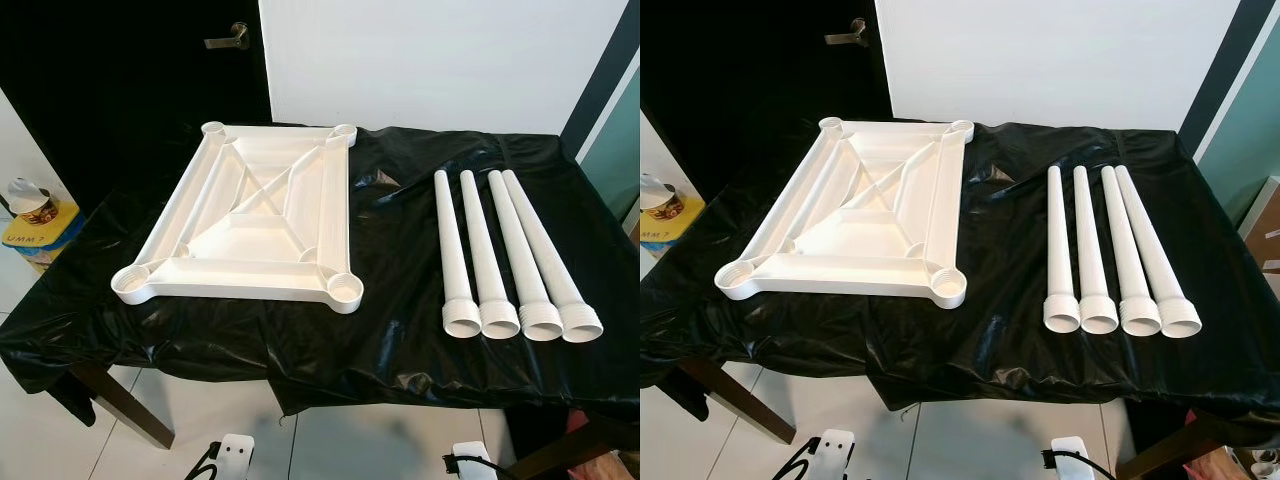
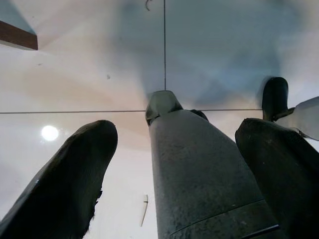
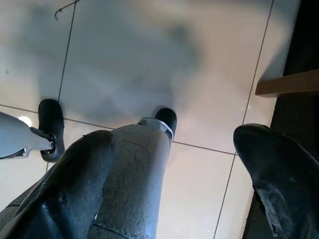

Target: Building children table

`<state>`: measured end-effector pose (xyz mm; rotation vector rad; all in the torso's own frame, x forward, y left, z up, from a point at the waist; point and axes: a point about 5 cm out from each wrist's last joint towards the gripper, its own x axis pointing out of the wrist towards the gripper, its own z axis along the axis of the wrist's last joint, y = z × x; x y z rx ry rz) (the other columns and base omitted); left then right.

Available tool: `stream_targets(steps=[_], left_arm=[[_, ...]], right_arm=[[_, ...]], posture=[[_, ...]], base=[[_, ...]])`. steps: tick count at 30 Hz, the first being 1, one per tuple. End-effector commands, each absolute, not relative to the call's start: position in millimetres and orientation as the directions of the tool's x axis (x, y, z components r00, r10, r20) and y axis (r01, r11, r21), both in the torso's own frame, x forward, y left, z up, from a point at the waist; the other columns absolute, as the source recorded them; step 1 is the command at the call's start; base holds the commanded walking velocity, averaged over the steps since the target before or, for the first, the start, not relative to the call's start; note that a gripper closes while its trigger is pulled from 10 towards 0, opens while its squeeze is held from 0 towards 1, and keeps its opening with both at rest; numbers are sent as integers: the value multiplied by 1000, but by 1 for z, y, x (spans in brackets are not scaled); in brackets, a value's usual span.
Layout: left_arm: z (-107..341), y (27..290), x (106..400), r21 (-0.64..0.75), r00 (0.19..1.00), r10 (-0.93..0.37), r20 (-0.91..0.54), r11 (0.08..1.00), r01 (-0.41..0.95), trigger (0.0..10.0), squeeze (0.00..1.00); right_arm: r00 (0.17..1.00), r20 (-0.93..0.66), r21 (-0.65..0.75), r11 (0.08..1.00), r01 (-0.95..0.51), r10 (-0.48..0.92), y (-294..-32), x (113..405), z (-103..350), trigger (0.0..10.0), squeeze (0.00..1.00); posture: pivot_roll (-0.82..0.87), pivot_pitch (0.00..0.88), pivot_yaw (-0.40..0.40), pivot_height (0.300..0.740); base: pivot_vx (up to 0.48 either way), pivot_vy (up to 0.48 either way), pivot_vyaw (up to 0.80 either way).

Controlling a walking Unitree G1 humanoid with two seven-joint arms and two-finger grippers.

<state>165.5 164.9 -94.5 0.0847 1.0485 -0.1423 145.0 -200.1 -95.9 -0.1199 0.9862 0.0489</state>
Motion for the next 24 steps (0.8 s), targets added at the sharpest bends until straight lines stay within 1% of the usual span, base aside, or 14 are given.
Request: stream_targets(steps=[1, 7, 24], left_arm=[[-100, 162, 154, -19, 449, -89, -889, 987, 159, 10000, 0], [-101, 161, 151, -23, 434, -93, -896, 986, 165, 10000, 0], [-102, 160, 148, -34, 424, -103, -900, 985, 167, 10000, 0]], right_arm=[[504, -863, -72, 993, -90, -17, -202, 131, -101, 10000, 0], [501, -865, -74, 993, -90, -19, -203, 129, -102, 10000, 0], [496, -868, -76, 995, -69, -32, -207, 126, -102, 10000, 0]], posture=[[-44, 2, 11, 740], [-47, 5, 8, 740], [-62, 21, 7, 740]], base=[[0, 0, 0], [0, 0, 0], [0, 0, 0]])
